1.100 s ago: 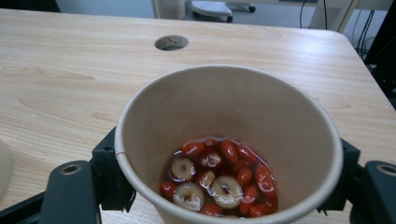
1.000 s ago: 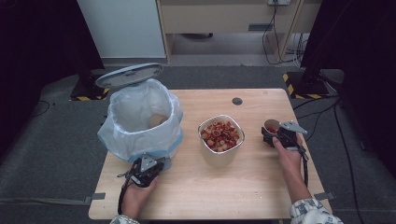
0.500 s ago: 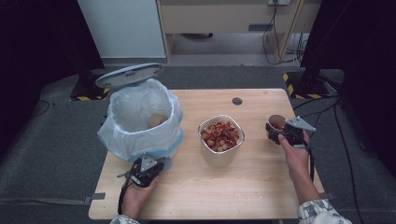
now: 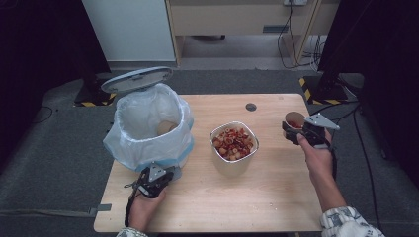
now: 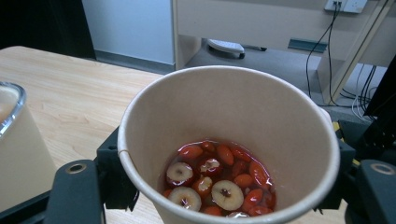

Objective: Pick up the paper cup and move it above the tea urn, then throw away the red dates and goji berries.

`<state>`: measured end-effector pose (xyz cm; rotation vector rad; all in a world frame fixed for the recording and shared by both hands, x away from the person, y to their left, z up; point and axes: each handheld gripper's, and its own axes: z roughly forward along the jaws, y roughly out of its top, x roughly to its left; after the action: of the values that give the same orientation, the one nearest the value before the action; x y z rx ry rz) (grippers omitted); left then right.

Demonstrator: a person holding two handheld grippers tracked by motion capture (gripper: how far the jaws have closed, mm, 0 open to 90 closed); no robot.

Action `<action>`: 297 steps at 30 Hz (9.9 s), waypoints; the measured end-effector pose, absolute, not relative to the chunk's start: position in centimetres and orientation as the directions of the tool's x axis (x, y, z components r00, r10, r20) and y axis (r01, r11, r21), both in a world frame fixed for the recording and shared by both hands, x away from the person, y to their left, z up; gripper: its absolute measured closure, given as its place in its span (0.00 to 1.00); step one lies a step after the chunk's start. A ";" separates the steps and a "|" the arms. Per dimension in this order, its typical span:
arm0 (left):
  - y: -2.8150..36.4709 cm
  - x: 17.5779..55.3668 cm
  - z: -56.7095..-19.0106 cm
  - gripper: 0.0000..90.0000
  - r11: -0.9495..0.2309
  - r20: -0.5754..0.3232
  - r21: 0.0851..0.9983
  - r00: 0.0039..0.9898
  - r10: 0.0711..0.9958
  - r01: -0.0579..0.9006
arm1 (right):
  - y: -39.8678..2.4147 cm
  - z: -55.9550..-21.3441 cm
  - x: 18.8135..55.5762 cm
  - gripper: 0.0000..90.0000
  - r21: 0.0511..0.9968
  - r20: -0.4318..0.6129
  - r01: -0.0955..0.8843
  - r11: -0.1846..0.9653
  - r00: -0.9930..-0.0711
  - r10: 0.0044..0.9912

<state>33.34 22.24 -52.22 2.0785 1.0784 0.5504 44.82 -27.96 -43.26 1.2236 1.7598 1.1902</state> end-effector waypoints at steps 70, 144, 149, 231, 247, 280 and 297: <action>22.3 33.3 -52.2 0.99 -0.389 0.041 0.759 0.558 0.829 0.522 | -25.1 -34.9 47.5 0.31 0.952 -0.119 0.217 0.217 -0.391 0.913; 22.2 33.3 -52.2 0.99 -0.388 0.041 0.761 0.558 0.829 0.520 | -18.3 -31.5 48.7 0.34 0.930 -0.252 0.092 0.355 -0.543 0.801; 22.2 33.3 -52.2 0.99 -0.387 0.041 0.761 0.558 0.829 0.520 | -18.3 -31.4 48.8 0.34 0.932 -0.251 0.093 0.351 -0.532 0.809; 22.2 33.4 -52.2 0.99 -0.387 0.041 0.761 0.557 0.829 0.521 | -15.3 -31.4 46.1 0.33 0.660 -0.685 -0.125 0.741 -0.505 0.525; 22.2 33.3 -52.2 0.99 -0.388 0.041 0.761 0.558 0.829 0.520 | -15.2 -30.9 45.8 0.33 0.614 -0.731 -0.152 0.775 -0.479 0.486; 22.2 33.3 -52.2 0.99 -0.387 0.040 0.761 0.557 0.830 0.521 | -14.6 -28.5 45.6 0.33 0.491 -0.830 -0.233 0.840 -0.419 0.369; 22.2 33.3 -52.2 0.99 -0.386 0.040 0.761 0.557 0.830 0.521 | -13.7 -27.9 45.4 0.33 0.386 -0.884 -0.262 0.885 -0.379 0.273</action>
<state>33.35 22.23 -52.23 2.0734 1.0813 0.5493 45.41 -13.69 -27.85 0.0081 1.8756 0.5669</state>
